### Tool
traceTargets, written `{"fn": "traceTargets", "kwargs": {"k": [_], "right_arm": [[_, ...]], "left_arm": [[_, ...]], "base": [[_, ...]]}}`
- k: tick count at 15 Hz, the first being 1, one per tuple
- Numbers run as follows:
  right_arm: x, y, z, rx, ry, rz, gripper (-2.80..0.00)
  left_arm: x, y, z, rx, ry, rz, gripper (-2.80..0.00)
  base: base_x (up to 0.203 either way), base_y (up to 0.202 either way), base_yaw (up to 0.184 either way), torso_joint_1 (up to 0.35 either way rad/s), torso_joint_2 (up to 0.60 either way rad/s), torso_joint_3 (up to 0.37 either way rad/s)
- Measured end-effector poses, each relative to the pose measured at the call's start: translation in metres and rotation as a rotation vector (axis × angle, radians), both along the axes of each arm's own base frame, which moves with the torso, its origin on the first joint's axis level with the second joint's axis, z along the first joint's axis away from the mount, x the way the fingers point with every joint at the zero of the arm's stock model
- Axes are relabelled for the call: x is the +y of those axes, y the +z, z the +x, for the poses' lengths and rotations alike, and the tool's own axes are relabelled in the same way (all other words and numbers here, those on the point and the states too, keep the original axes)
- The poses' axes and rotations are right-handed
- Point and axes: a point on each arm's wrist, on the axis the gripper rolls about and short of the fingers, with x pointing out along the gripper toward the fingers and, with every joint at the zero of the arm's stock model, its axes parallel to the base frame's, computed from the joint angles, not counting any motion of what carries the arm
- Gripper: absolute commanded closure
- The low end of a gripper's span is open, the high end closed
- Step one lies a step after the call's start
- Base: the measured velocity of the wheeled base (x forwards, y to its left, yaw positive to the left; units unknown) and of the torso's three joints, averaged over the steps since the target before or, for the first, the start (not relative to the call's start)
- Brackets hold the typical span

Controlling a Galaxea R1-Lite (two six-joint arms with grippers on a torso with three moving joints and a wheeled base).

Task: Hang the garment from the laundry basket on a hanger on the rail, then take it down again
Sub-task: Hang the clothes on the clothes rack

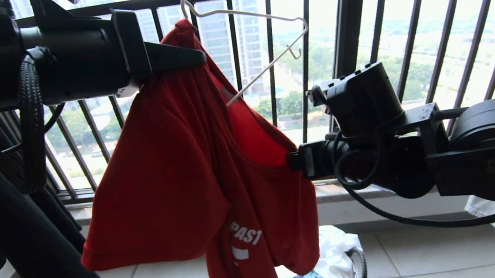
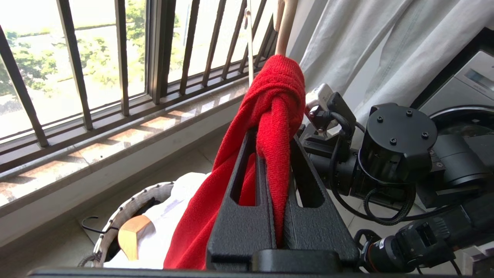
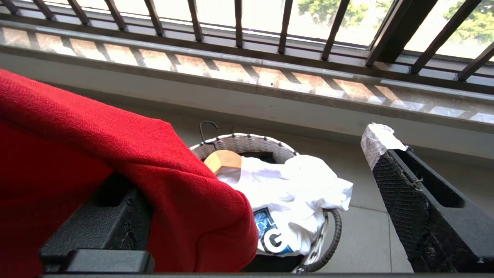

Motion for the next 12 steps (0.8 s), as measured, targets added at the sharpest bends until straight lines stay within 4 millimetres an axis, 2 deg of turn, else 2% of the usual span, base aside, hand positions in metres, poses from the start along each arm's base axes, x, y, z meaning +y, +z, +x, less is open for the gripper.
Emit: {"fn": "traceTargets", "kwargs": {"k": [6,7,12], "right_arm": [[-0.020,0.005,0.015,-0.002,-0.024,0.021,-2.80],[-0.022,0.005,0.016,-0.003,-0.026,0.020,0.00],[-0.035,0.008,0.024,0.022,0.054,0.075,0.00]], "left_arm": [[-0.003,-0.002,-0.006,0.011,-0.025,-0.001,0.00],[-0.003,-0.002,-0.007,0.014,-0.028,0.001,0.00],[-0.005,-0.003,-0.012,0.014,-0.048,0.000,0.00]], "base": [[0.000,0.000,0.000,0.000,0.00,0.000],[0.000,0.000,0.000,0.000,0.00,0.000],[0.000,0.000,0.000,0.000,0.00,0.000]]}}
